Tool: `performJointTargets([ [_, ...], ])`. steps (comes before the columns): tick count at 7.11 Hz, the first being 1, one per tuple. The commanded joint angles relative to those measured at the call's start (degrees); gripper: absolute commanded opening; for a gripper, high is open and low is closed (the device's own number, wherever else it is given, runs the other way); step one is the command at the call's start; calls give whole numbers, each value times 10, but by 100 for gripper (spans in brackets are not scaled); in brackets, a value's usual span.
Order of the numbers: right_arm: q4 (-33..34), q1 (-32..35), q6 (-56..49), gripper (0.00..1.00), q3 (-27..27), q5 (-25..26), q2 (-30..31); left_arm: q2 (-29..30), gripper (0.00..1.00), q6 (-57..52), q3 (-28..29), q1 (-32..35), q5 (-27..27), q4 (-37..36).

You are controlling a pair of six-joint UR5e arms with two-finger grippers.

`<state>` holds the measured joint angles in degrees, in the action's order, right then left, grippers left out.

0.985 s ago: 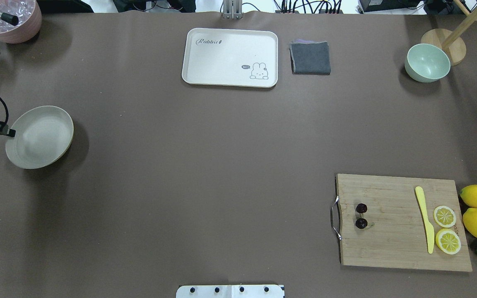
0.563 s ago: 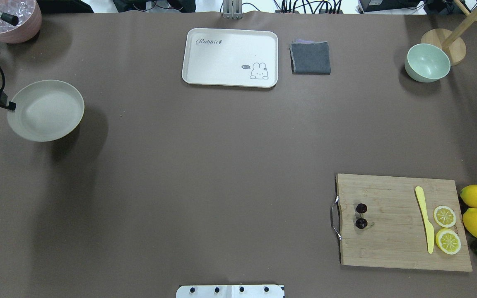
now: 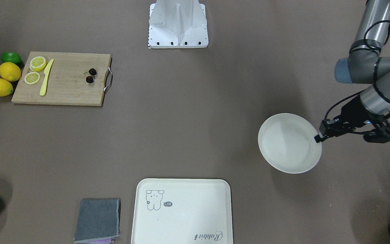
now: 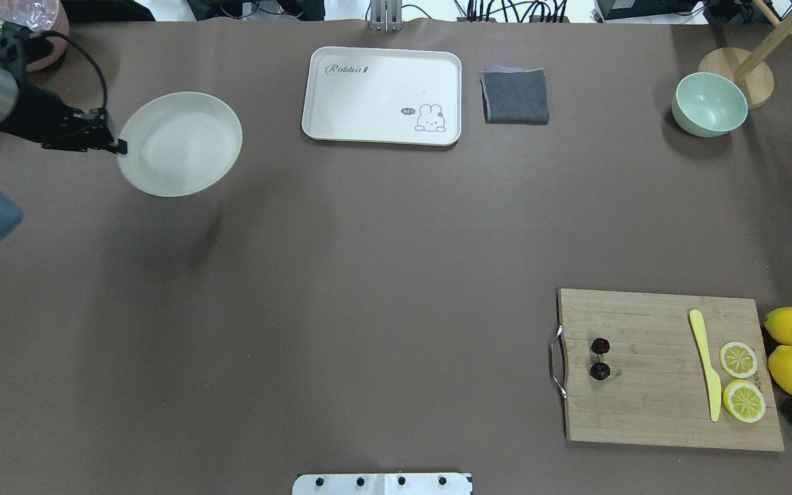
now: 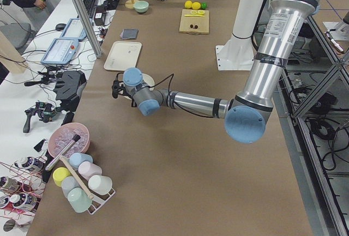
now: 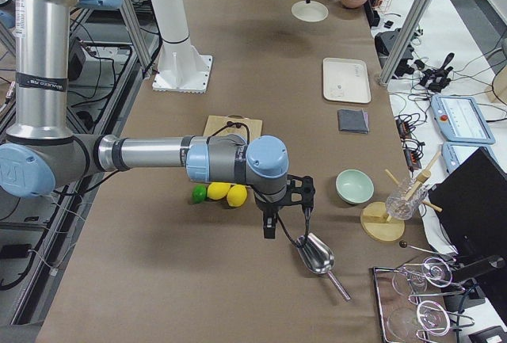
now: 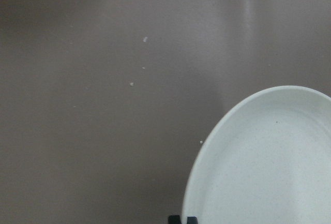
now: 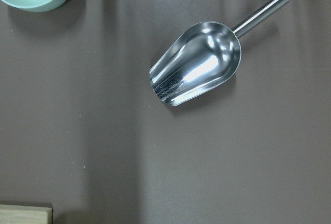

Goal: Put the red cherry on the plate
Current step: 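Drag the white plate with the left gripper toward the table center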

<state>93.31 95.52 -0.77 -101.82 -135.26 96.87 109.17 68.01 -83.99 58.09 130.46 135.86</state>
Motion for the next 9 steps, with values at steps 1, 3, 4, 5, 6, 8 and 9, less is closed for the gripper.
performJointTargets([
  [1,-1,-2,1,100,0,0,0,60,0,115,-77,-120,-109,-92],
  [3,0,-2,2,100,0,0,0,79,0,141,-152,-218,-205,-184],
  [4,0,-5,5,100,-2,-1,-1,91,0,169,-152,-268,-249,-184],
  [5,-1,-25,44,100,-19,-1,-8,98,0,172,-148,-312,-296,-185],
  [6,-1,-61,109,100,-54,-2,-11,98,0,172,-138,-326,-317,-186],
  [8,-1,-133,230,100,-107,-2,-29,97,0,170,-123,-326,-319,-185],
  [9,-1,-165,274,100,-125,-2,-36,97,0,168,-118,-326,-319,-185],
])
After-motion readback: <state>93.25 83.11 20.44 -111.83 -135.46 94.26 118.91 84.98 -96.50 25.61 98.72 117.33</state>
